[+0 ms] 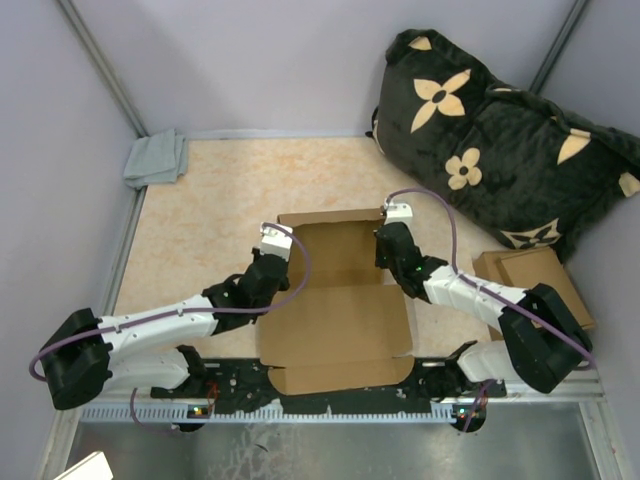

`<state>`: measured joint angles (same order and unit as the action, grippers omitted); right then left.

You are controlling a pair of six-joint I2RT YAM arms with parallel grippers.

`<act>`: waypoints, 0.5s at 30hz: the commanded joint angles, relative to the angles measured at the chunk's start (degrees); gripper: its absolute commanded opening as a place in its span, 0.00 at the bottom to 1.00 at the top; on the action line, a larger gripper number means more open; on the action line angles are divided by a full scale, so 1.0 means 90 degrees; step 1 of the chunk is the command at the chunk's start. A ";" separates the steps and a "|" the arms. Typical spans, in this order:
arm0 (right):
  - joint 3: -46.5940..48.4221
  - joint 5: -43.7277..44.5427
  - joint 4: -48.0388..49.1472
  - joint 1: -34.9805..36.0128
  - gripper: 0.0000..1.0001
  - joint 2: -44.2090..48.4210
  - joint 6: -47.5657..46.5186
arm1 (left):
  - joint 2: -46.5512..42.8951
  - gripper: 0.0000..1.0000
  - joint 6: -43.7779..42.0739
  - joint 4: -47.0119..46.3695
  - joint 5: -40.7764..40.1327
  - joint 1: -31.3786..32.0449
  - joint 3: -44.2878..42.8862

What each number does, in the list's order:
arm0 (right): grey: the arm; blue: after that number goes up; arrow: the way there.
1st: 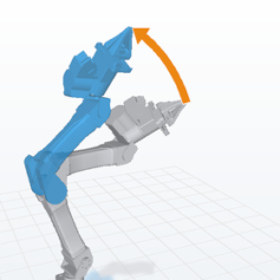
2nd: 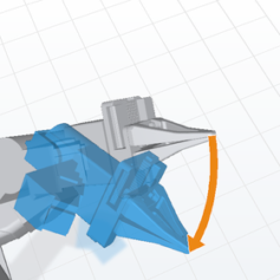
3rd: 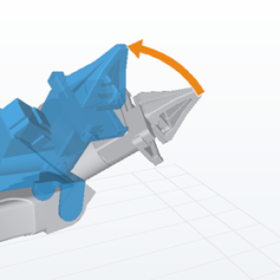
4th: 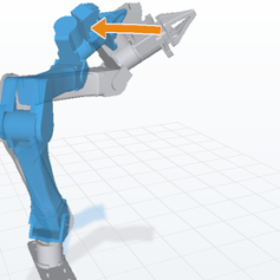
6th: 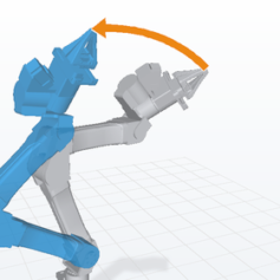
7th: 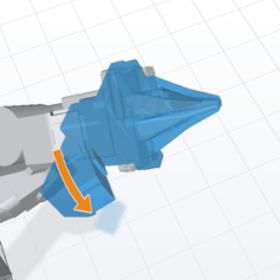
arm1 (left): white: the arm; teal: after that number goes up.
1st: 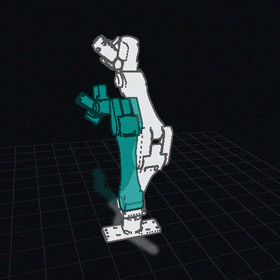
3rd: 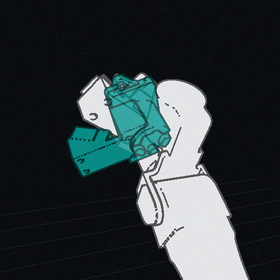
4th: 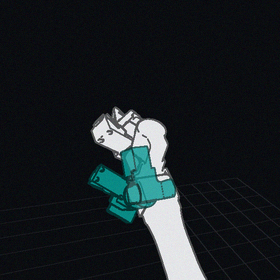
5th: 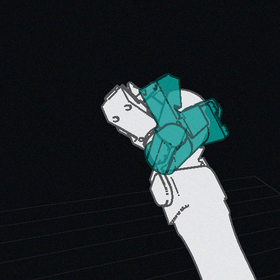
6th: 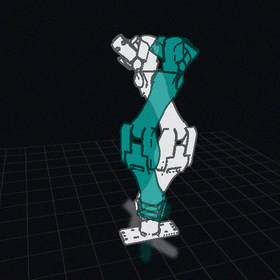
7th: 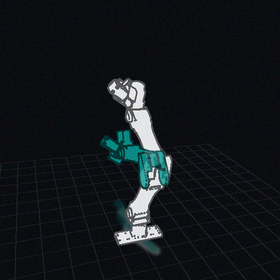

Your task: Fold the paper box

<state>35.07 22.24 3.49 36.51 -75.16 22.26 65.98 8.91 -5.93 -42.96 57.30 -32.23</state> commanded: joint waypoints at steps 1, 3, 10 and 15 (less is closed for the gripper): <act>0.0053 -0.0263 -0.0156 0.0084 0.00 -0.0067 -0.0337 | -0.0015 0.00 -0.0095 -0.0009 0.0325 0.0169 -0.0220; 0.0006 -0.0611 -0.0092 0.0084 0.08 0.0068 -0.0490 | -0.0044 0.00 -0.0095 -0.0007 0.0298 0.0167 -0.0208; -0.0359 -0.1181 -0.0019 0.0085 0.39 0.0689 -0.0351 | -0.0075 0.00 -0.0048 -0.0073 0.0325 0.0167 -0.0135; -0.0554 -0.1392 -0.0181 0.0087 0.40 0.0863 -0.0271 | -0.0141 0.00 -0.0046 -0.0093 0.0339 0.0167 -0.0101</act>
<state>30.50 13.32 1.65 36.73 -69.38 19.53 65.93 8.95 -5.54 -42.52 57.89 -32.23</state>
